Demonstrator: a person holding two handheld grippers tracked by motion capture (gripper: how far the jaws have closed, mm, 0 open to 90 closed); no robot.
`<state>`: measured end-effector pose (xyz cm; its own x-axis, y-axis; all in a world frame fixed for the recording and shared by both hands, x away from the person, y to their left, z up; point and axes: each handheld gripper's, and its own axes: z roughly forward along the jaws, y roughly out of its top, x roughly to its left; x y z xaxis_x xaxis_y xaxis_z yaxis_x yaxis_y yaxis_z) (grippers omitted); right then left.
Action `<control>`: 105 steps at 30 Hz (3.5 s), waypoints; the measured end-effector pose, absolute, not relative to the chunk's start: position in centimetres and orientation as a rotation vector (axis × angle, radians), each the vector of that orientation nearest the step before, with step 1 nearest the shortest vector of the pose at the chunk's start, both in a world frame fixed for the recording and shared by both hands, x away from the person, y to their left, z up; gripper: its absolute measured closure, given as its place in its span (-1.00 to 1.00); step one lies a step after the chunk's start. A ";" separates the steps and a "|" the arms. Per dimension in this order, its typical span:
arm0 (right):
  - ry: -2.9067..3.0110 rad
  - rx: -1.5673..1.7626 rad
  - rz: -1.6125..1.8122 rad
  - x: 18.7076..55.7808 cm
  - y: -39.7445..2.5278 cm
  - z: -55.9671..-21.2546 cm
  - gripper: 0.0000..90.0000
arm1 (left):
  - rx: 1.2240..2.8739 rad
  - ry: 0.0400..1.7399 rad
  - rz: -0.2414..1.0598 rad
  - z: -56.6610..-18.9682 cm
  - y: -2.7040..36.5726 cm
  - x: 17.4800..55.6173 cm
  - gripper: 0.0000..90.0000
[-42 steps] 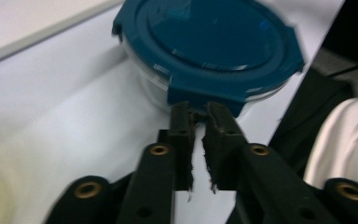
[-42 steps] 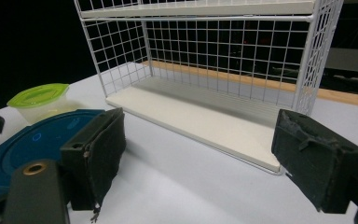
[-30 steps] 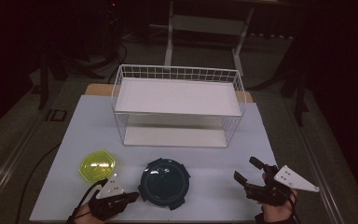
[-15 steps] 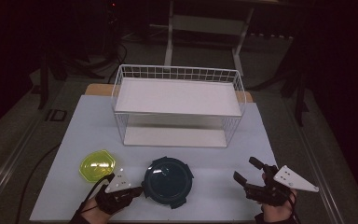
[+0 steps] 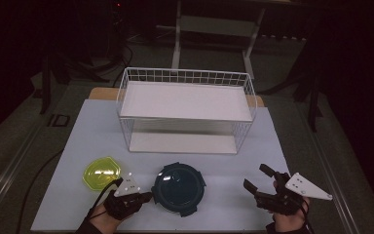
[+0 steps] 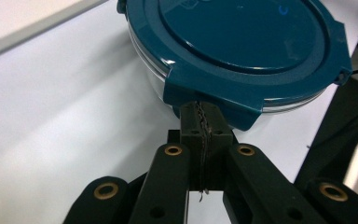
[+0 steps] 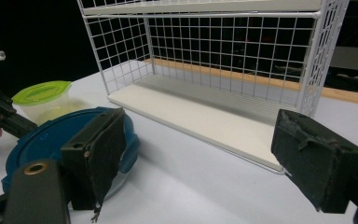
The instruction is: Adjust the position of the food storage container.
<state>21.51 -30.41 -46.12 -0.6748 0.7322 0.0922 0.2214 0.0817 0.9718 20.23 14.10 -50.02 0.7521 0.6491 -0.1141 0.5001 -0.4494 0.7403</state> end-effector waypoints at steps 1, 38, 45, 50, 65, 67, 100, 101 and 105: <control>1.945 0.939 1.622 21.5 -30.4 -46.1 -0.61 | 2.144 0.861 0.235 -50.0 14.1 20.3 0.97; 1.962 0.936 1.627 21.5 -30.3 -46.2 -0.61 | 2.197 0.824 0.207 -50.0 9.8 23.7 0.96; 1.967 0.929 1.621 21.5 -30.1 -46.2 -0.61 | 2.196 0.824 0.198 -50.0 9.0 24.1 0.97; 1.970 0.934 1.626 21.5 -30.1 -46.3 -0.59 | 2.203 0.797 0.181 -50.0 7.6 24.3 0.97; 1.974 0.931 1.623 21.6 -30.3 -46.3 -0.59 | 2.224 0.738 0.143 -50.0 3.9 25.4 0.97; 1.979 0.930 1.617 21.5 -30.2 -46.3 -0.59 | 2.224 0.730 0.145 -50.0 3.5 25.5 0.97; 1.985 0.905 1.534 21.1 -30.3 -46.2 -0.59 | 2.061 0.799 -0.089 -48.5 3.2 26.1 -0.70; 1.986 0.898 1.527 21.0 -30.2 -46.1 -0.59 | 2.052 0.820 -0.099 -48.6 3.2 26.3 -0.70; 1.979 0.886 1.529 20.9 -30.1 -46.0 -0.59 | 2.009 0.917 -0.196 -49.5 3.4 27.1 -0.68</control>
<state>20.91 -30.14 -45.97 -0.6733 0.7393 0.0128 0.1989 0.1643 0.9661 27.07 3.36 -49.52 0.7131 0.5302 -0.4586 0.6713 -0.3281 0.6646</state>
